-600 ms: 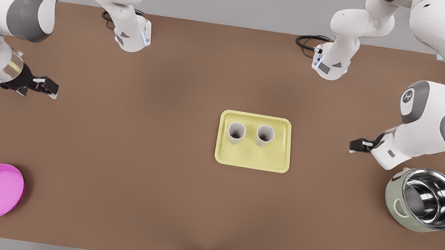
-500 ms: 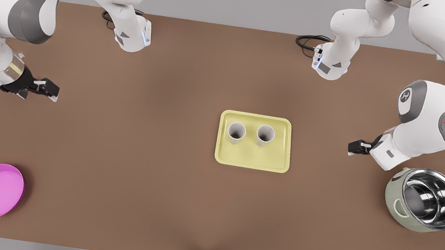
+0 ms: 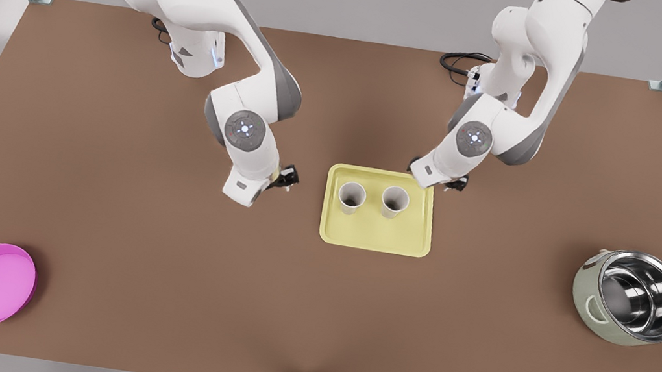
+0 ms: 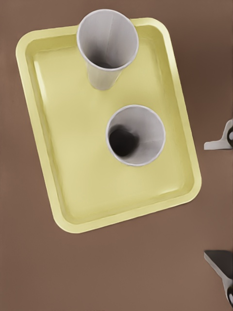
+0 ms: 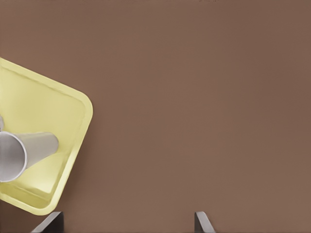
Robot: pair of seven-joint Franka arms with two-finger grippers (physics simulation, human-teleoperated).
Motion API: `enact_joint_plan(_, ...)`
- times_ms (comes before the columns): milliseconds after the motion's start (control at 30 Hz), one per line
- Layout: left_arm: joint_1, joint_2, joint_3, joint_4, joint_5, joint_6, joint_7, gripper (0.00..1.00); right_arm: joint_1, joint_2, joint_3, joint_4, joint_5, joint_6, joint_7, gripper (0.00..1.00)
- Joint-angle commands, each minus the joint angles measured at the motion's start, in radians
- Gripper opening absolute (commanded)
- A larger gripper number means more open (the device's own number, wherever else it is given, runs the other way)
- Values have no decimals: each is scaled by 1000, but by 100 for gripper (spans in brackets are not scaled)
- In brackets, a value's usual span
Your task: Use the left arm to pick up the white IKEA cup from the tray and place it on the middle-left position; use the right arm to pick up the white IKEA cup from the tray and place it on the middle-right position
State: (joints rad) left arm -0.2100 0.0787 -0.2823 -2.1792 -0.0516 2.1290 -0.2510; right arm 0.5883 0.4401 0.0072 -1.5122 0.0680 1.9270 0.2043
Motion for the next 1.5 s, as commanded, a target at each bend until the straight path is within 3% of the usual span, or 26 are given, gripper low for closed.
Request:
enact_joint_plan(0, 81, 16, 0, -2, -2, 161, -182, 100, 4, 31, 16, 1, 3, 170, 468, 100)
enact_joint_plan(100, 83, 95, 6, 6, 1, 270, -183, 100, 4, 69, 39, 1, 3, 228, 469, 100)
enact_joint_plan(333, 38, 131, 0, -5, 1, 328, -235, 100, 4, 68, 114, 10, 1, 231, 512, 100)
enact_joint_plan(567, 1, 168, -1, -4, 1, 332, -275, 100, 77, 195, 114, 81, -2, 279, 511, 100)
enact_joint_plan(1167, -20, 254, -3, -62, 1, 378, -280, 100, 131, 262, 119, 66, 4, 291, 511, 100)
enact_joint_plan(1333, -22, 253, -3, -53, 1, 378, -280, 56, 133, 290, 119, 60, 4, 290, 511, 100)
enact_joint_plan(1467, -22, 253, -3, -48, -1, 378, -280, 29, 136, 299, 119, 60, 4, 291, 512, 100)
